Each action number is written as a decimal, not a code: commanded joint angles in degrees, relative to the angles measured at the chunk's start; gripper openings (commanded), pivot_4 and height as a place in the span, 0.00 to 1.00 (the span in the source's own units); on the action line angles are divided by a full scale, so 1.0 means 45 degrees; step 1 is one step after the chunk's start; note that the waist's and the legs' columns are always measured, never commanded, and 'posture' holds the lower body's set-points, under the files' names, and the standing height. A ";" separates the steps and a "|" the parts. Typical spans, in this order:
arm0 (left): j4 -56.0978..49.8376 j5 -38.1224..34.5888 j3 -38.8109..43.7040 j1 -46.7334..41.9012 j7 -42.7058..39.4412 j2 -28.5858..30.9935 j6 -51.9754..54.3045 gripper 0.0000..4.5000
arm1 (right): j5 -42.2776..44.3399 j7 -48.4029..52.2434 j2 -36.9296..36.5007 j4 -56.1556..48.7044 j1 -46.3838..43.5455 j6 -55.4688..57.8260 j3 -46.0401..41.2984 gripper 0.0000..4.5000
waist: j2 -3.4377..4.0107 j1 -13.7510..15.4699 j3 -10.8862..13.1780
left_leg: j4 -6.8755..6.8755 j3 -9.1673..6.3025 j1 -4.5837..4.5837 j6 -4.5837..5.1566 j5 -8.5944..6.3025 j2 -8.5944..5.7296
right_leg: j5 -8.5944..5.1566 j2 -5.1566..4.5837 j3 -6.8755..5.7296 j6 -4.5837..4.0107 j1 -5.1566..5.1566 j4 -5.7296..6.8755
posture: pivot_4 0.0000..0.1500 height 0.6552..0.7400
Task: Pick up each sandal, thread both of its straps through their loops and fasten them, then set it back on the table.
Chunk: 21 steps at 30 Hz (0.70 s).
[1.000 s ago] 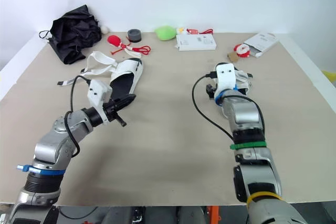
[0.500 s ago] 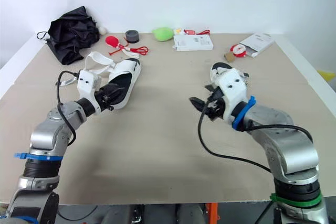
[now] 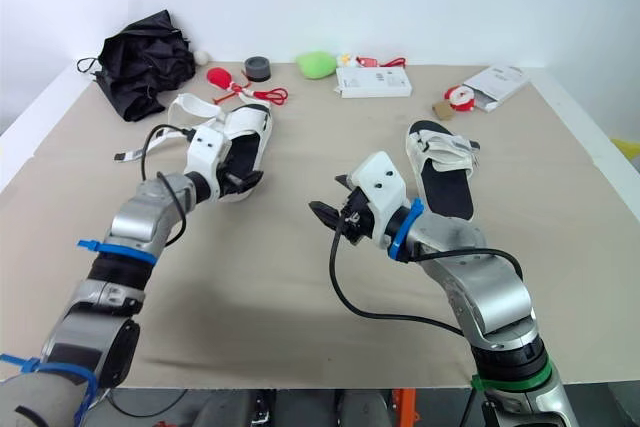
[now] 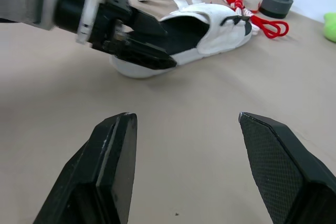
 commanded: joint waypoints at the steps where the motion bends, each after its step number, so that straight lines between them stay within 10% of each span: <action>1: 0.1096 0.0031 0.0292 -0.1278 0.0205 -0.0377 -0.0135 0.99 | -0.0178 -0.0138 0.0138 -0.0237 -0.0131 -0.0296 0.0075 0.75 | -0.0012 -0.0030 0.0005 | 0.0001 0.0004 -0.0003 0.0003 0.0002 -0.0001 | 0.0003 0.0000 0.0004 0.0004 -0.0002 -0.0001 | 1.00 1.00; 21: 0.8485 0.0498 0.1650 -0.5089 0.2775 -0.2054 -0.3584 0.99 | -0.0317 -0.0453 0.0485 -0.0073 -0.0070 -0.0392 -0.0062 0.75 | -0.0073 -0.0035 0.0024 | 0.0002 0.0012 -0.0013 0.0007 0.0000 -0.0019 | 0.0013 -0.0017 0.0007 0.0013 -0.0008 -0.0002 | 1.00 1.00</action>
